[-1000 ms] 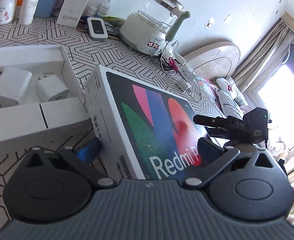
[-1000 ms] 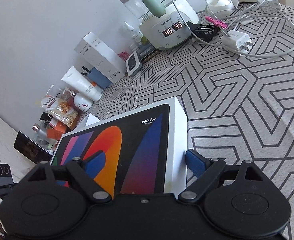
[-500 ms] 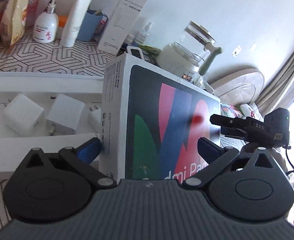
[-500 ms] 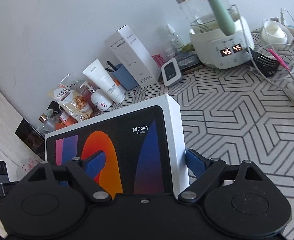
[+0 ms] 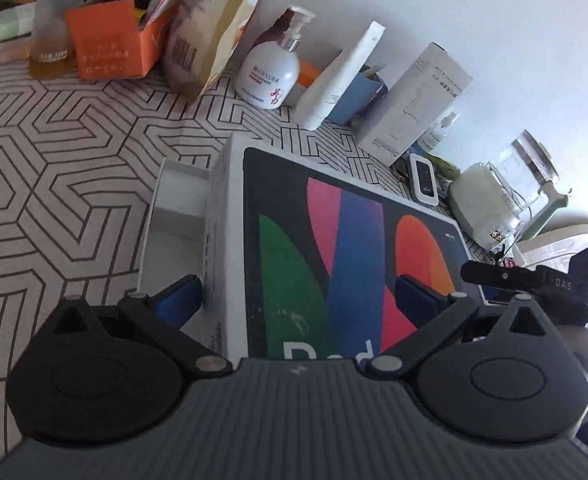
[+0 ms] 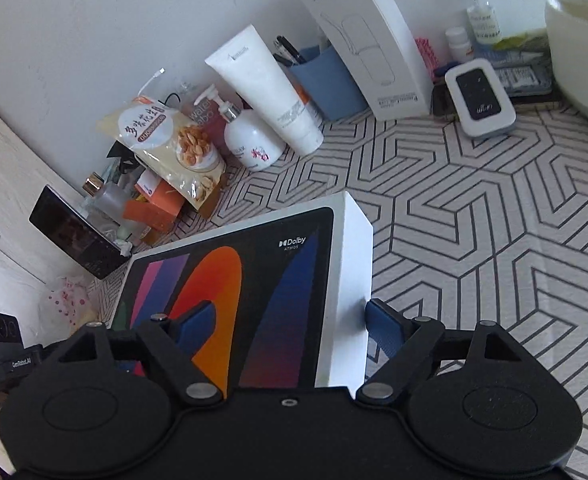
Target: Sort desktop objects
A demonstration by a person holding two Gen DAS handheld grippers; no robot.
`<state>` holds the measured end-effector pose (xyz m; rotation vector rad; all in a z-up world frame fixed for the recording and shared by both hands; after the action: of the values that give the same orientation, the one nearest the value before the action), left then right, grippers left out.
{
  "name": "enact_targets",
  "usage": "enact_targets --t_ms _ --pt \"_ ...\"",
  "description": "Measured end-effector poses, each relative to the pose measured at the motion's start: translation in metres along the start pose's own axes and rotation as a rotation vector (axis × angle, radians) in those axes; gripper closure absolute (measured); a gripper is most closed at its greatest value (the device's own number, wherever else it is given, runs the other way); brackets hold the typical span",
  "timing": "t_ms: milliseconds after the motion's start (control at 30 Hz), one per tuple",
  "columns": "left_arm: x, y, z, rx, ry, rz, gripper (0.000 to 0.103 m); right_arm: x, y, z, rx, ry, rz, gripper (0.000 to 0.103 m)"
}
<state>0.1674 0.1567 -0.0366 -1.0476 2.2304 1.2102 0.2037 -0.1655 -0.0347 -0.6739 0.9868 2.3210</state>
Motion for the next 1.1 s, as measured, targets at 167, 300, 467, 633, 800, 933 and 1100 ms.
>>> enact_targets --t_ms 167,300,467,633,800,933,1100 --pt "-0.003 0.000 0.003 0.039 0.030 -0.003 0.000 -0.006 -0.031 0.004 -0.023 -0.021 0.053 0.016" --pt "-0.012 0.002 -0.006 -0.021 -0.037 -0.024 0.000 -0.001 -0.034 0.021 -0.039 0.003 0.050 0.022" --pt "-0.023 0.006 -0.005 -0.035 -0.061 -0.011 0.000 -0.011 -0.033 0.051 -0.006 0.100 0.041 0.022" --pt "-0.023 -0.002 0.003 -0.084 -0.091 0.011 0.000 -0.014 -0.045 0.063 0.024 0.140 0.062 0.022" --pt "-0.025 -0.018 0.013 -0.082 -0.059 0.053 0.000 -0.010 -0.063 0.058 0.084 0.163 0.086 0.023" --pt "-0.024 -0.019 0.014 -0.079 -0.073 0.056 0.000 -0.006 -0.066 0.051 0.098 0.142 0.108 0.022" --pt "-0.023 -0.019 0.013 -0.069 -0.076 0.052 0.000 0.001 -0.064 0.055 0.110 0.163 0.108 0.022"
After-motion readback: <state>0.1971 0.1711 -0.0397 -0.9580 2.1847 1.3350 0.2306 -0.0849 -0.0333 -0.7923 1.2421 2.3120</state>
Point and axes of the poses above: each gripper's, at about its wrist camera, not at the fingertips, and y roughly against the way its jaws point, z to its left, x to its underside, the point moved 4 cm from there along -y, roughly the way its jaws point, and after that the axes turned 7 degrees about -z, right-handed, at the moved point
